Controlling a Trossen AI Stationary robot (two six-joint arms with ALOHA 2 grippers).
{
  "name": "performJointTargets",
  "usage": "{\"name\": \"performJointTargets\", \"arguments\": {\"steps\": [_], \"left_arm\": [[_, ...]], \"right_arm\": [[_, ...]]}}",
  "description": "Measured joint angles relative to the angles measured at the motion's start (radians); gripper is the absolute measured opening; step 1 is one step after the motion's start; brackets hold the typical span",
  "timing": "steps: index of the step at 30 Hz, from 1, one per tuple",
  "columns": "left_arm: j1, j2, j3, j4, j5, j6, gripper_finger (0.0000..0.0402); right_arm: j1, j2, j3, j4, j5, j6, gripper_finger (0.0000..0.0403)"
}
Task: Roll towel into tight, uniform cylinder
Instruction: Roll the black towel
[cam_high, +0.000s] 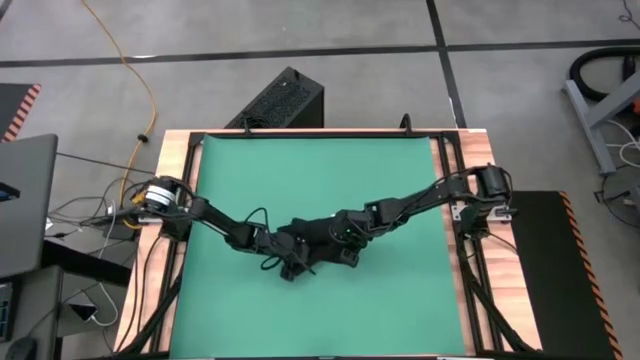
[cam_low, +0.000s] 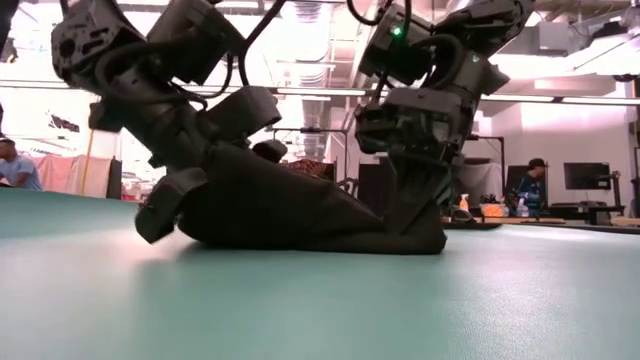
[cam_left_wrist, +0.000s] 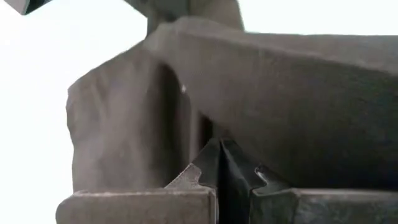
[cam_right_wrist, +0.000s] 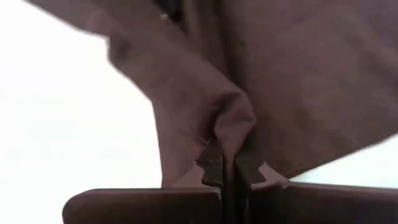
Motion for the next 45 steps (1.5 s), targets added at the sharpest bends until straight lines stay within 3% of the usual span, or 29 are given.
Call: {"name": "performJointTargets", "arguments": {"steps": [9, 14, 20, 23, 29, 33, 38, 45], "left_arm": [[-0.023, -0.167, 0.000, -0.215, 0.016, -0.030, 0.0000], [-0.056, -0.335, 0.000, -0.361, -0.077, -0.063, 0.0000], [-0.179, -0.480, 0.002, -0.261, -0.117, -0.114, 0.0000], [-0.236, -0.438, 0.002, -0.196, -0.133, -0.111, 0.0000], [-0.243, -0.255, 0.056, -0.172, -0.178, -0.113, 0.0000], [-0.242, -0.176, 0.126, -0.244, -0.264, -0.094, 0.0000], [-0.237, -0.147, 0.154, -0.327, -0.346, -0.129, 0.0000], [-0.219, -0.144, 0.128, -0.359, -0.374, -0.220, 0.0000]], "right_arm": [[0.016, 0.018, 0.000, 0.009, 0.032, -0.016, 0.0017], [0.019, 0.018, 0.000, 0.008, 0.039, -0.016, 0.0017], [0.026, 0.018, 0.001, 0.008, 0.055, -0.016, 0.0017], [0.026, 0.018, 0.001, 0.008, 0.056, -0.016, 0.0017], [0.026, 0.018, 0.001, 0.008, 0.074, -0.016, 0.0017], [0.026, 0.018, 0.001, 0.008, 0.075, -0.015, 0.0017], [0.026, 0.018, 0.001, 0.007, 0.075, -0.015, 0.0017], [0.026, 0.018, 0.001, -0.001, 0.075, -0.016, 0.0017]]}}
